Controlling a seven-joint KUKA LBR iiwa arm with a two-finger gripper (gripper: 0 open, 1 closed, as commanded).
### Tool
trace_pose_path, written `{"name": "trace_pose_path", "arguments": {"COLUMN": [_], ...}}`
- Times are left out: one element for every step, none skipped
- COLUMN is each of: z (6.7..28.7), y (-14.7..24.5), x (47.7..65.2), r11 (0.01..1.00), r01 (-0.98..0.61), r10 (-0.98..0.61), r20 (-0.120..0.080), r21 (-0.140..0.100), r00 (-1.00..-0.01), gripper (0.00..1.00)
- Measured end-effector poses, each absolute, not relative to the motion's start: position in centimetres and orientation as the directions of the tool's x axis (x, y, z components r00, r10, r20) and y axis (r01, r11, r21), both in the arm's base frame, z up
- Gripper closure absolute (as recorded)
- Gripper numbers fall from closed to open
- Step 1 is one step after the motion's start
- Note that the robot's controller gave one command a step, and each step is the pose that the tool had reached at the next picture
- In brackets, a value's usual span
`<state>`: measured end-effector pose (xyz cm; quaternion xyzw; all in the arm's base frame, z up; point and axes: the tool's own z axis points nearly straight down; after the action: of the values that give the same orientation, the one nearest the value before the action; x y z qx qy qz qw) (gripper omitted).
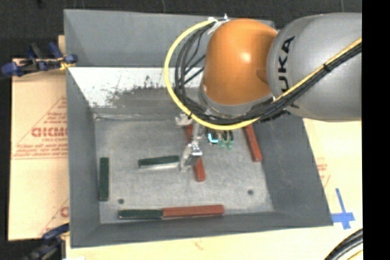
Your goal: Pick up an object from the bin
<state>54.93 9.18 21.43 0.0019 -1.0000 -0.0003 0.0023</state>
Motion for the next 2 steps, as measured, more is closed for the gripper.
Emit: {"name": "trace_pose_path", "arguments": {"z": [21.9, 8.1], "y": [9.1, 8.1], "x": [55.1, 61.3], "r11": [1.0, 0.996], "r01": [-0.002, -0.09], "r10": [-0.002, -0.09], "r20": [-0.003, -0.004], "r21": [0.001, 0.002], "r00": [-1.0, -0.996], "gripper": [0.0, 1.0]}}
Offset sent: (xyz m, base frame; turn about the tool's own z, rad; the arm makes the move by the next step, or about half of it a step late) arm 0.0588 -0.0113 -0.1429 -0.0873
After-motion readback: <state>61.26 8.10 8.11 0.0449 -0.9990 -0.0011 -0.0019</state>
